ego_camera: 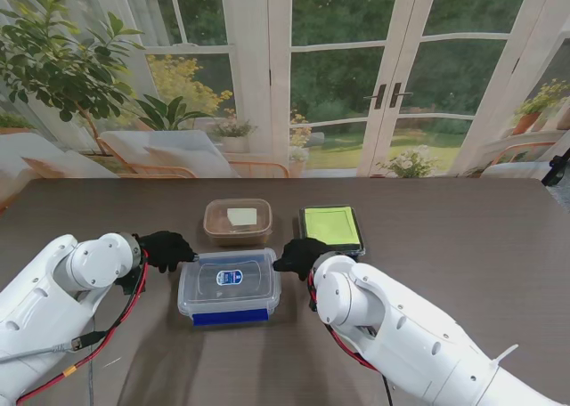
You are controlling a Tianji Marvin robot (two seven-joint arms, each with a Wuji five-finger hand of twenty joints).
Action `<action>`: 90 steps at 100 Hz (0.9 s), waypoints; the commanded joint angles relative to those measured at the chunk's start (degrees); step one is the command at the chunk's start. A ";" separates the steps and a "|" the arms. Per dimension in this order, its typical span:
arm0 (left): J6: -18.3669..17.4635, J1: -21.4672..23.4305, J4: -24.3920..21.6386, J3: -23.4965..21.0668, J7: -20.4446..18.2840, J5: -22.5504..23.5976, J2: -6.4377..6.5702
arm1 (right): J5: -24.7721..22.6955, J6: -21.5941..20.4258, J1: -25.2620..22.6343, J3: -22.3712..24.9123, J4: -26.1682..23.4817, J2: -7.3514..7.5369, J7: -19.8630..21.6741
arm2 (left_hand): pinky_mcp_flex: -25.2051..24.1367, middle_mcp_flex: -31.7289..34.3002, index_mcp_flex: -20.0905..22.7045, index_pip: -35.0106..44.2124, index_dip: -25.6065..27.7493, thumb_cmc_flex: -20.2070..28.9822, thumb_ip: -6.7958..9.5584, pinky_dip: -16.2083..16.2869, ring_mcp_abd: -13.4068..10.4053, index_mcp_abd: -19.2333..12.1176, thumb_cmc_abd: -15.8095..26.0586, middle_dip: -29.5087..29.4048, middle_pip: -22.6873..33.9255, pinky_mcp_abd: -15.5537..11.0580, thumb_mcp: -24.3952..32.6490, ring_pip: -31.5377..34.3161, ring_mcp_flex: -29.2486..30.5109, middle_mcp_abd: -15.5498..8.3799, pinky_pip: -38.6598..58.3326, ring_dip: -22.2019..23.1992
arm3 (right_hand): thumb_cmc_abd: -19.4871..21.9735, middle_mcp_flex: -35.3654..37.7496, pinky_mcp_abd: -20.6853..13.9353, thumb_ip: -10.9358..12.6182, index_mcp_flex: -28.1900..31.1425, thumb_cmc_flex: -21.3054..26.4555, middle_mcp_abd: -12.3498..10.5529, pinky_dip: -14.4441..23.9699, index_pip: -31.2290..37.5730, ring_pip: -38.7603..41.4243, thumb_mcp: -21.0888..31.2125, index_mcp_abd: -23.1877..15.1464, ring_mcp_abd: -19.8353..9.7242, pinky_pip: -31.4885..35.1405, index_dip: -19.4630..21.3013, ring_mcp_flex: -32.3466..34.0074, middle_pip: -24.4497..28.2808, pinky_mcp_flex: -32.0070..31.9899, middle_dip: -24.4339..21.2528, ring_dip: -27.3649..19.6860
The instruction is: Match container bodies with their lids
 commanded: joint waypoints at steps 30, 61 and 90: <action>-0.31 -0.02 0.15 0.92 -2.23 -1.46 -0.19 | 1.16 -1.12 -0.42 -0.67 0.58 -0.44 1.04 | -0.72 -0.81 0.66 0.34 0.20 -0.30 0.91 -0.34 1.65 -0.61 3.30 0.40 0.44 -2.80 -0.66 0.28 0.16 2.01 0.86 0.49 | -1.64 -0.23 1.42 0.27 6.23 -1.23 -0.92 -0.29 5.36 -0.54 -1.29 -0.47 -0.31 1.45 2.32 2.93 -0.45 11.21 -0.54 0.11; 1.56 5.25 -6.52 -2.31 -4.90 -0.32 0.43 | 0.87 -2.73 -0.11 -2.24 0.89 -0.42 1.42 | -0.32 -0.34 2.72 1.55 1.09 -0.22 0.91 -0.30 1.71 0.53 3.37 0.62 0.64 -2.66 -0.67 0.51 0.72 2.08 1.01 0.46 | -4.85 0.35 0.56 -0.30 8.10 1.24 -2.28 -0.52 8.32 -0.20 0.28 -0.97 -1.81 1.24 3.36 3.12 -0.27 11.36 -0.44 0.28; 3.84 10.29 -12.10 -4.82 -6.56 0.92 0.78 | 0.83 -3.92 0.86 -4.06 1.58 -0.84 1.25 | -0.26 0.06 3.86 2.13 1.67 -0.19 0.91 -0.35 1.86 1.52 3.42 0.66 0.73 -2.50 -0.69 0.50 0.84 2.04 0.98 0.38 | -8.26 1.14 -0.33 -0.85 9.79 4.24 -3.54 -0.82 10.00 0.35 2.15 -1.06 -3.27 1.03 4.13 3.30 -0.14 11.78 -0.40 0.49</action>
